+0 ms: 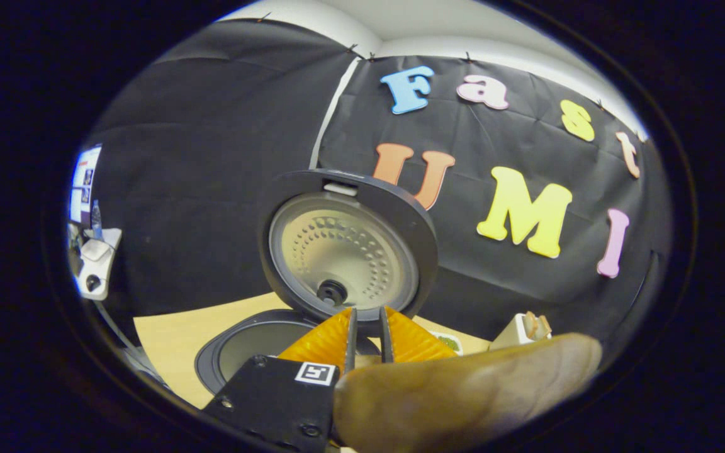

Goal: Close the left gripper, press the button to open the rice cooker; take a wooden spoon from the chopstick holder with the right hand, scoop a spoonful of rice and pour it into the rice cooker, then put the wooden spoon back into the chopstick holder.

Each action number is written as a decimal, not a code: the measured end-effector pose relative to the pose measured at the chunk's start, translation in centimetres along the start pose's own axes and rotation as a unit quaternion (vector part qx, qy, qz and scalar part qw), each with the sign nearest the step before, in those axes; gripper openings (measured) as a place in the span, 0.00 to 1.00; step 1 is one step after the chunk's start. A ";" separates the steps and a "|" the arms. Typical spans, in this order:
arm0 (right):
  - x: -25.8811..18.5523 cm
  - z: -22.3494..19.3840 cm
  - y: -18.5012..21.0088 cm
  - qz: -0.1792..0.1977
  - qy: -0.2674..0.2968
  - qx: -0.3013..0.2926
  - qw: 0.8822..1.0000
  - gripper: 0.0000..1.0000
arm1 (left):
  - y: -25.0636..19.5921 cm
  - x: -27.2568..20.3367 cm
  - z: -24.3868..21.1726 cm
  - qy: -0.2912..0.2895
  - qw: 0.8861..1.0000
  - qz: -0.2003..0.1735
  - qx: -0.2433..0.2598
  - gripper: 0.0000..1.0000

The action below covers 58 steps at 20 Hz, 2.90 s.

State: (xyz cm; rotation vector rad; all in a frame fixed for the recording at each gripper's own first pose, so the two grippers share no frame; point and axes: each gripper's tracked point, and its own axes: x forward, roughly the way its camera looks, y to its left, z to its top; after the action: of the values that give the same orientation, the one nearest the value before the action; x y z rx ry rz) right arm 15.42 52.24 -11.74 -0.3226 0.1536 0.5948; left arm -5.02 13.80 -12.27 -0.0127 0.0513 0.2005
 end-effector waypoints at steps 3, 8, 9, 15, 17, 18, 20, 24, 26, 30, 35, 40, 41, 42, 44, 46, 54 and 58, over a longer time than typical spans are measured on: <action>-1.4 -0.3 -3.2 -0.008 0.004 0.027 1.000 0.19 | -1.5 0.4 0.6 0.000 1.000 -0.011 -0.010 0.95; -3.8 -1.9 -10.4 -0.046 0.012 0.047 0.998 0.19 | -3.9 1.6 1.5 -0.002 1.000 -0.023 -0.013 0.95; -4.2 -2.4 -11.8 -0.053 0.016 0.053 0.997 0.19 | -4.3 1.6 1.7 -0.003 1.000 -0.026 -0.015 0.95; -7.6 -5.2 -21.8 -0.111 0.027 0.068 0.991 0.19 | -8.6 2.8 3.3 -0.016 0.998 -0.055 0.000 0.95; -8.9 -6.0 -25.1 -0.131 0.028 0.087 0.987 0.19 | -10.2 3.1 4.1 -0.024 0.998 -0.067 0.002 0.95; -9.7 -6.6 -26.9 -0.143 0.029 0.093 0.985 0.19 | -10.8 3.2 4.3 -0.026 0.997 -0.070 0.002 0.95; -10.9 -7.7 -29.8 -0.161 0.033 0.101 0.981 0.19 | -12.3 3.7 4.6 -0.028 0.996 -0.080 0.002 0.95; -12.9 -9.7 -34.8 -0.191 0.033 0.113 0.974 0.19 | -14.8 4.7 4.8 -0.027 0.996 -0.090 0.008 0.95; -13.3 -11.0 -36.8 -0.203 0.036 0.118 0.971 0.20 | -15.8 5.2 4.4 -0.022 0.995 -0.094 0.012 0.95; -13.0 -14.4 -40.0 -0.223 0.039 0.106 0.968 0.21 | -16.9 6.2 3.9 -0.015 0.996 -0.091 0.014 0.95; -11.1 -20.0 -43.0 -0.237 0.072 0.125 0.961 0.21 | -17.3 7.4 3.7 -0.009 0.997 -0.081 0.003 0.95; -9.5 -22.4 -44.2 -0.234 0.086 0.139 0.958 0.22 | -17.5 8.2 3.7 -0.006 0.997 -0.073 0.009 0.95; -9.2 -22.6 -44.1 -0.231 0.088 0.142 0.959 0.23 | -17.5 8.3 3.5 -0.004 0.997 -0.072 0.010 0.95; -9.0 -22.9 -44.0 -0.225 0.089 0.146 0.959 0.24 | -17.5 8.3 3.6 -0.004 0.997 -0.071 0.010 0.95; -8.7 -23.1 -44.1 -0.224 0.091 0.147 0.959 0.25 | -17.3 8.4 3.4 -0.002 0.998 -0.069 0.010 0.95; -8.6 -23.5 -43.9 -0.223 0.098 0.156 0.957 0.41 | -17.2 8.3 3.3 -0.002 0.998 -0.068 0.009 0.95; -11.5 -21.8 -46.8 -0.277 0.082 0.143 0.947 0.67 | -15.7 8.3 3.0 0.002 0.998 -0.058 -0.007 0.95; -14.1 -18.5 -46.5 -0.288 0.046 0.134 0.947 1.00 | -15.3 9.0 2.7 0.009 0.998 -0.057 -0.012 0.95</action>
State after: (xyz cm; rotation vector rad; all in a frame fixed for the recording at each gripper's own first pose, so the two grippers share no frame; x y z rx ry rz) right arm 29.59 2.24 -14.01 -0.1176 0.2177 -0.0246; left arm 6.99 0.68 -9.96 -0.0417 0.0651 0.0873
